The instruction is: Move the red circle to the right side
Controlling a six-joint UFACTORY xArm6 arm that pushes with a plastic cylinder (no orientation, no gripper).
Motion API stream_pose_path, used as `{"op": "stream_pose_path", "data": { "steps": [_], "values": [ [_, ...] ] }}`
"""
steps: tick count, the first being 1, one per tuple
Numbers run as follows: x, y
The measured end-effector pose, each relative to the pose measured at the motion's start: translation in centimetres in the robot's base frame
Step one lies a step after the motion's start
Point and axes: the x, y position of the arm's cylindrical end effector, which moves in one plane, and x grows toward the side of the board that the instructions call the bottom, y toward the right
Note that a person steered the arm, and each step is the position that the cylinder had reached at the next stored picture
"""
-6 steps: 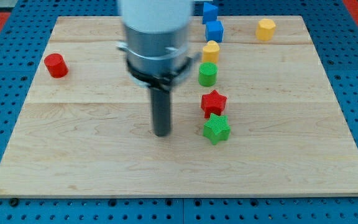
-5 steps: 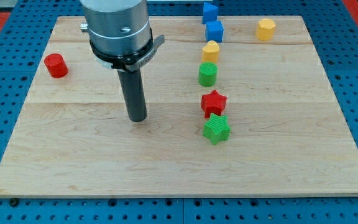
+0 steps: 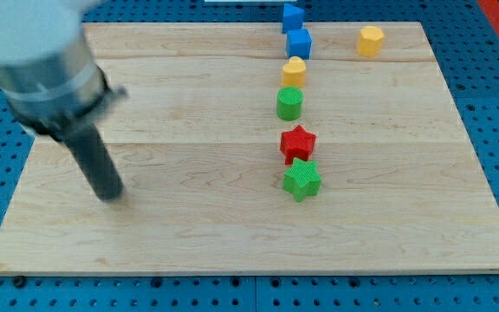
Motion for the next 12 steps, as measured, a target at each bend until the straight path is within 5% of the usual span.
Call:
{"op": "stream_pose_path", "data": {
  "steps": [2, 3, 4, 6, 8, 12],
  "values": [
    [-14.8, -9.6],
    [-17.0, -8.7],
    [-16.5, -2.1],
    [-16.5, -9.2],
    [-11.4, -5.6],
    [-9.5, 10.8]
  ]
}}
